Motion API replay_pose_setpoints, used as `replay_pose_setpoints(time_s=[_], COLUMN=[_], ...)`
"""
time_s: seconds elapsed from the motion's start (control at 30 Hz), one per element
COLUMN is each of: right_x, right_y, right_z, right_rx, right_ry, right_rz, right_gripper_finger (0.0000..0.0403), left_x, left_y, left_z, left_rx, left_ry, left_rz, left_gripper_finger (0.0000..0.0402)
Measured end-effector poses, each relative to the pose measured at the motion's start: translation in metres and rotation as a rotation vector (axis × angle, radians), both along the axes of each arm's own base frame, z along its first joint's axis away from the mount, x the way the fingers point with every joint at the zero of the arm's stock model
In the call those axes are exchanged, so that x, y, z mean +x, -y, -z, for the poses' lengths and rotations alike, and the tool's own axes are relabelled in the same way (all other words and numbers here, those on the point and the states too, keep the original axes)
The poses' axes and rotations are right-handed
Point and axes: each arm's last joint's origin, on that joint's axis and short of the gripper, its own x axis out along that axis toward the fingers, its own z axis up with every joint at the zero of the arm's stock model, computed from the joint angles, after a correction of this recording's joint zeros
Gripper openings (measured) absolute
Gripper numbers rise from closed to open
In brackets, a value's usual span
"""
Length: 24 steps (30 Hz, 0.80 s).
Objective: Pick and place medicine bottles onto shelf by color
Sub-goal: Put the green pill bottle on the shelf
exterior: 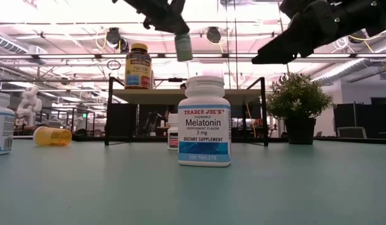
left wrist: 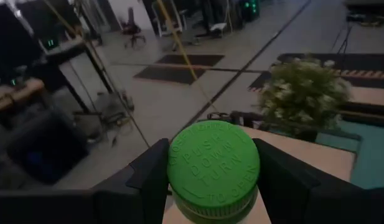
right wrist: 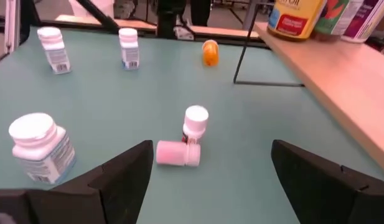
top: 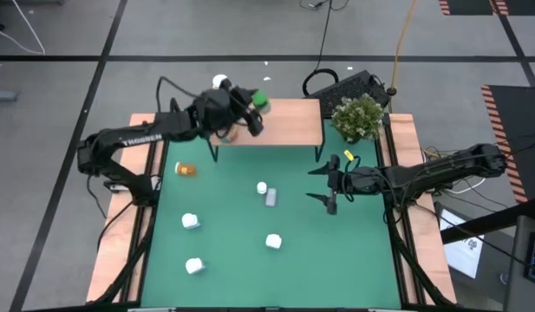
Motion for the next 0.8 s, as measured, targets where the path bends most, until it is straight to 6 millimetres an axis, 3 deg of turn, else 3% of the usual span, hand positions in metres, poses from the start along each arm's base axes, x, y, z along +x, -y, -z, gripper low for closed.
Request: replay_pose_setpoints(time_s=[0.3, 0.6, 0.8], right_x=[0.0, 0.0, -0.001], right_y=[0.005, 0.005, 0.005], right_z=[0.0, 0.001, 0.003], right_rx=[-0.001, -0.005, -0.007], right_ry=[-0.001, -0.009, -0.029], right_rz=[0.026, 0.024, 0.024], right_gripper_finger=[0.0318, 0.0318, 0.0318], left_x=[0.008, 0.03, 0.031], left_y=[-0.046, -0.074, -0.085], left_z=[-0.003, 0.022, 0.039], left_rx=[-0.048, -0.119, -0.165], left_ry=[-0.082, -0.27, -0.333], left_rz=[-0.115, -0.147, -0.171], left_gripper_finger=[0.0198, 0.0198, 0.0198])
